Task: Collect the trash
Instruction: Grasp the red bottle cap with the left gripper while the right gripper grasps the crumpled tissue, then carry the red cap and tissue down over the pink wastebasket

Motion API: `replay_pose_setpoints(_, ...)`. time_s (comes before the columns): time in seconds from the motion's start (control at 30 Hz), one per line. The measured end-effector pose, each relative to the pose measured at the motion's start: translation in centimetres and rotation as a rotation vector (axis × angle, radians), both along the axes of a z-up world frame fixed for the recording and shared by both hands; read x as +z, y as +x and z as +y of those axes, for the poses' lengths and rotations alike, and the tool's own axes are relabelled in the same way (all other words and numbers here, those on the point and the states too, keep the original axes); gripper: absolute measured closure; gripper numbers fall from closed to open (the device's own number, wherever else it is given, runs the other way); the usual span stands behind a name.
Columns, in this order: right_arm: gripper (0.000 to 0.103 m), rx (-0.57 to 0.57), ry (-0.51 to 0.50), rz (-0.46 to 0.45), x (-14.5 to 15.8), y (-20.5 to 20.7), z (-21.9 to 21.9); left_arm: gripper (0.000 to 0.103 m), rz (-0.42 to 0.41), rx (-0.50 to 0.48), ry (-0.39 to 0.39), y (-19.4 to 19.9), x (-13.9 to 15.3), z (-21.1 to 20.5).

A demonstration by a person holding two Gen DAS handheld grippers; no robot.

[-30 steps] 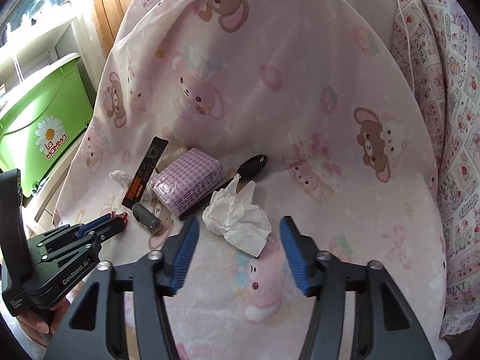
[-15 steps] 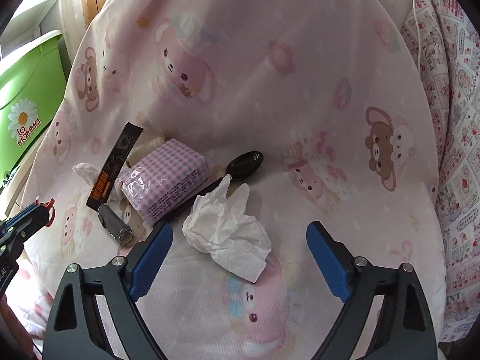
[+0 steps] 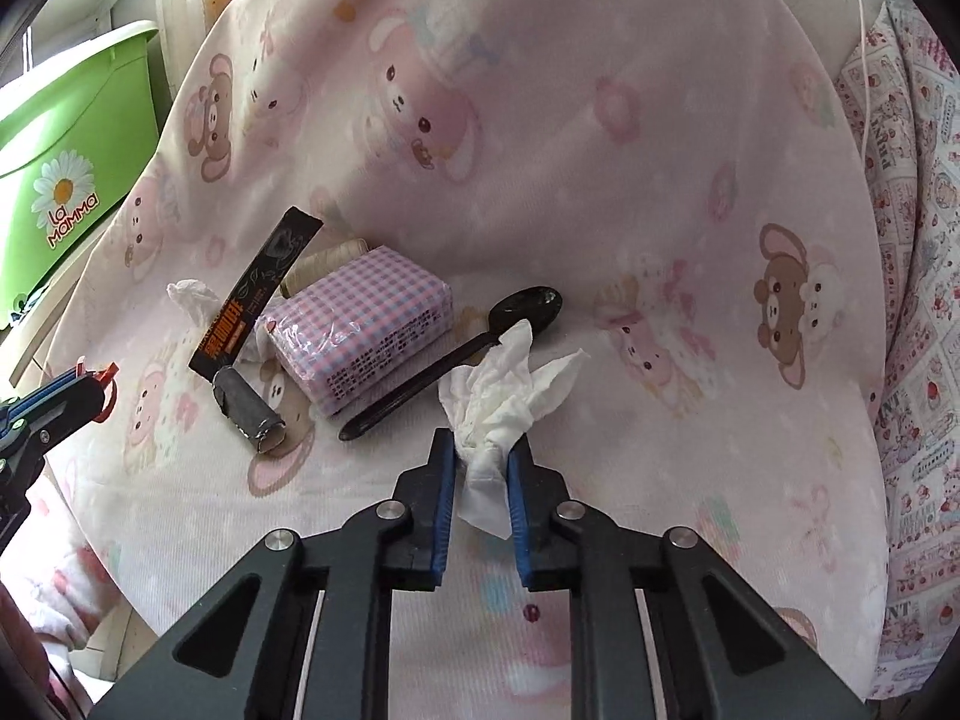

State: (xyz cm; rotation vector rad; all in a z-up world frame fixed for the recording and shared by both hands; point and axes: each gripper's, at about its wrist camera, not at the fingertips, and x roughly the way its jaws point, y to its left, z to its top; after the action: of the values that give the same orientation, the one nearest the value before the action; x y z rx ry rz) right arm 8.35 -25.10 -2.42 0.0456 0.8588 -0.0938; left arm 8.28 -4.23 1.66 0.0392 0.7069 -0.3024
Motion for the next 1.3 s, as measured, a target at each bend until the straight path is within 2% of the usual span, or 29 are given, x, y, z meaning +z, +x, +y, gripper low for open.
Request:
replay_pose_setpoints(0.17, 0.085, -0.036, 0.035, -0.065, 1.7, -1.8, -1.1, 0.093, -0.017, -0.007, -0.024, -0.3, 0.9, 0.1)
replay_pose_setpoints(0.37, 0.085, -0.054, 0.048, -0.077, 3.0, -2.2, -1.5, 0.093, 0.006, -0.003, -0.013, -0.3, 0.6, 0.1)
replay_pose_setpoints(0.5, 0.085, -0.035, 0.034, -0.096, 5.0, -3.5, -1.6, 0.093, 0.017, 0.003, -0.007, -0.7, 1.1, 0.3)
replay_pose_setpoints(0.67, 0.085, 0.002, 0.121, -0.107, 8.5, -5.4, -1.8, 0.093, 0.016, 0.001, -0.002, -1.8, 2.9, 0.7)
replay_pose_setpoints(0.8, 0.085, 0.023, 0.162, -0.093, 9.6, -6.8, -0.1, 0.093, 0.006, -0.001, -0.028, -3.6, 4.6, 1.5)
replay_pose_setpoints(0.87, 0.085, 0.048, 0.166, -0.104, 9.9, -8.0, 1.1, 0.093, -0.010, 0.006, -0.020, -4.7, 5.3, 1.7)
replay_pose_setpoints(1.0, 0.085, 0.086, 0.180, -0.110, 9.8, -10.1, 2.8, 0.093, 0.018, 0.010, -0.001, -6.2, 5.7, 2.2)
replay_pose_setpoints(1.13, 0.085, 0.120, 0.207, -0.115, 9.8, -11.7, 3.4, 0.093, 0.053, 0.000, -0.026, -7.5, 4.6, 2.6)
replay_pose_setpoints(1.3, 0.085, 0.158, 0.237, -0.107, 8.5, -13.1, 4.0, 0.093, 0.087, -0.019, -0.002, -8.1, 2.1, 2.2)
